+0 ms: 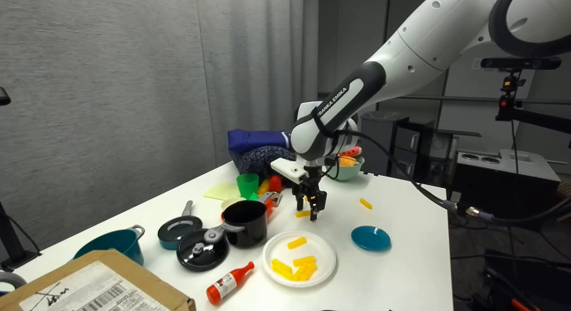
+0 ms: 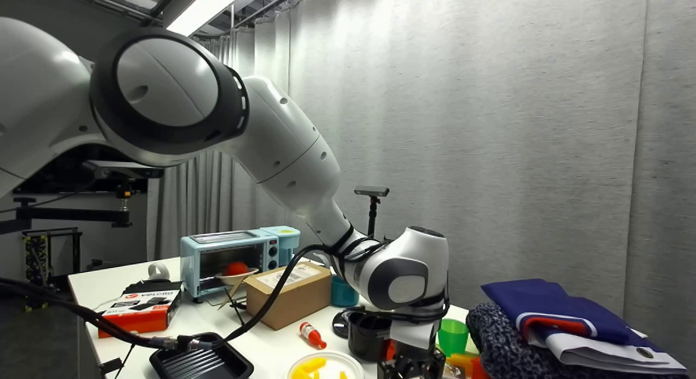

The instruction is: Pick up the fries plush toy and put them on the plate

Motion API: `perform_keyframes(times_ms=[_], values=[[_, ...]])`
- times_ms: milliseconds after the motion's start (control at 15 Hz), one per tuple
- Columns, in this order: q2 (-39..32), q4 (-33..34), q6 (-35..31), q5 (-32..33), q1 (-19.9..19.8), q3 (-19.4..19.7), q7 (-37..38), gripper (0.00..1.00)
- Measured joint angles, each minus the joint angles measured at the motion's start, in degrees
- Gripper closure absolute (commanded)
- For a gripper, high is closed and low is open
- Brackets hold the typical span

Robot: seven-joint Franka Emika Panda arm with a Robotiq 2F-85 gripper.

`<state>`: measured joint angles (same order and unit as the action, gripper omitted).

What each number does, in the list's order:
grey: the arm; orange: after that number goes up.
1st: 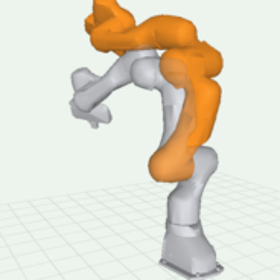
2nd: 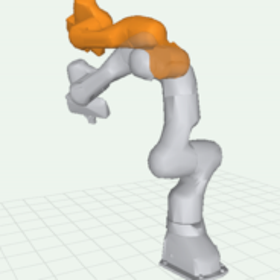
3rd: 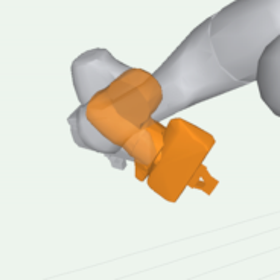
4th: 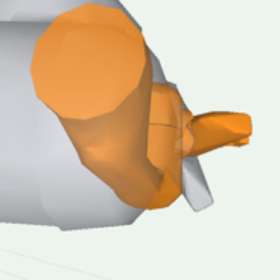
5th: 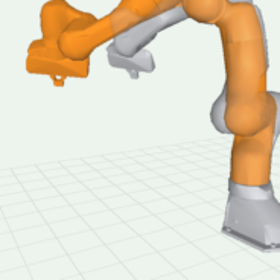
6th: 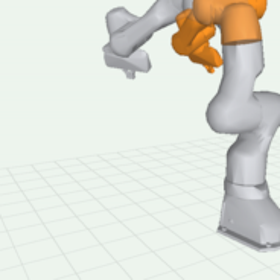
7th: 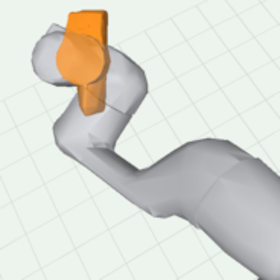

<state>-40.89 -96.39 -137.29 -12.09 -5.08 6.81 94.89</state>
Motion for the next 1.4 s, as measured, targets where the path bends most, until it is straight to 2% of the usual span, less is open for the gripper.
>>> perform_keyframes(times_ms=[333, 400, 800, 1400], values=[[-0.09, 0.45, -0.27, 0.0, 0.02, 0.0, 0.0, 0.96], [-0.09, 0.49, -0.31, 0.0, 0.02, 0.0, 0.0, 1.0], [0.79, 0.26, -0.46, 0.0, 0.6, -0.54, -1.12, 0.97], [5.24, -5.25, -0.25, 0.0, 4.01, -5.27, -10.66, 0.97]])
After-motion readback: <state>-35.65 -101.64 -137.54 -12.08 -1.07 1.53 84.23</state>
